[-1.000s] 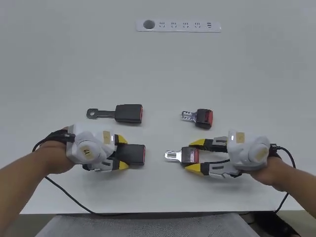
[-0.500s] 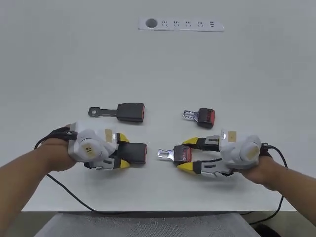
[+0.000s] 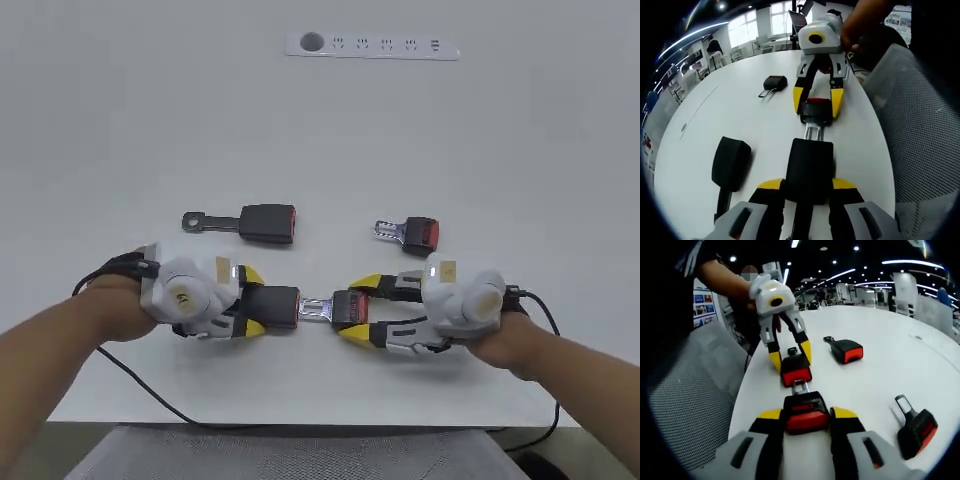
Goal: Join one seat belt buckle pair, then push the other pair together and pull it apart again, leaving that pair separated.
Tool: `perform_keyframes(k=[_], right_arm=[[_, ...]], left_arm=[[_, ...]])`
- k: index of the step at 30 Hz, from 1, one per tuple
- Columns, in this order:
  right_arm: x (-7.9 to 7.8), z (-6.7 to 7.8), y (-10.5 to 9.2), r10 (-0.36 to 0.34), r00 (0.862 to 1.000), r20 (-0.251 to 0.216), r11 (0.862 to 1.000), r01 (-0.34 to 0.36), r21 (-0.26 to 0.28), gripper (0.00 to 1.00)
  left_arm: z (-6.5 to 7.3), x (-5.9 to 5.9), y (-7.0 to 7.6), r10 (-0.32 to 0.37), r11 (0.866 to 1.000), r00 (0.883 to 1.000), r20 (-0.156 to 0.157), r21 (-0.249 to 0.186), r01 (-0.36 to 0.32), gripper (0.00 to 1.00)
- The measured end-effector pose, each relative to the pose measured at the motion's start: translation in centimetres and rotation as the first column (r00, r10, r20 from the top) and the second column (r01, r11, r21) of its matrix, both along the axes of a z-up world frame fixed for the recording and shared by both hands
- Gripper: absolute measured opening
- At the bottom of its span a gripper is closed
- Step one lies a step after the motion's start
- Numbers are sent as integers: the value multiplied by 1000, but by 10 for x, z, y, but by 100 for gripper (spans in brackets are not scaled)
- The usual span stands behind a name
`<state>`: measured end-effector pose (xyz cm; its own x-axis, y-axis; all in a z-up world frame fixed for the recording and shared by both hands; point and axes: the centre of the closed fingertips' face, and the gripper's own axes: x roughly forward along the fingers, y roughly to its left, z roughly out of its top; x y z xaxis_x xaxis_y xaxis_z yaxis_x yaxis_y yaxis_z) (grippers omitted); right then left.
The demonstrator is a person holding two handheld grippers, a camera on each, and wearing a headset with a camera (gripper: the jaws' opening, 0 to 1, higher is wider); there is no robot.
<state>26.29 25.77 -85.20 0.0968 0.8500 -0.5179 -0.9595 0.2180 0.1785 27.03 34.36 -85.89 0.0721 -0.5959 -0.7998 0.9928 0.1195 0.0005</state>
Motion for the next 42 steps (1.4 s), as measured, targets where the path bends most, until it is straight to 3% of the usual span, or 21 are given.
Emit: perform_keyframes(k=[1, 8, 10, 13, 14, 31, 42], right_arm=[[1, -1, 1, 22, 1000, 20, 1000, -22, -17, 37], [-1, -1, -1, 20, 999, 24, 1000, -20, -24, 37], [0, 0, 2, -7, 1000, -3, 1000, 7, -8, 37], [-1, -2, 15, 13, 1000, 22, 1000, -13, -26, 37], [0, -2, 11, 23, 999, 41, 999, -22, -38, 37], [3, -4, 20, 9, 1000, -1, 999, -9, -53, 36], [4, -5, 33, 26, 1000, 8, 997, -25, -68, 36]], left_arm=[[0, 0, 0, -2, 1000, 1000, -1, 1, 2, 35], [0, 0, 0, -7, 1000, 1000, 0, 0, 7, 35], [-1, 0, 0, -6, 1000, 1000, 0, -2, 6, 35], [-1, -1, -2, -9, 1000, 1000, -5, 0, 9, 35], [-2, 0, -2, -11, 1000, 1000, -5, 4, 12, 35], [-2, 1, -2, -22, 1000, 1000, -11, -7, 22, 34], [-2, 0, -1, -44, 999, 999, -15, -3, 44, 34]])
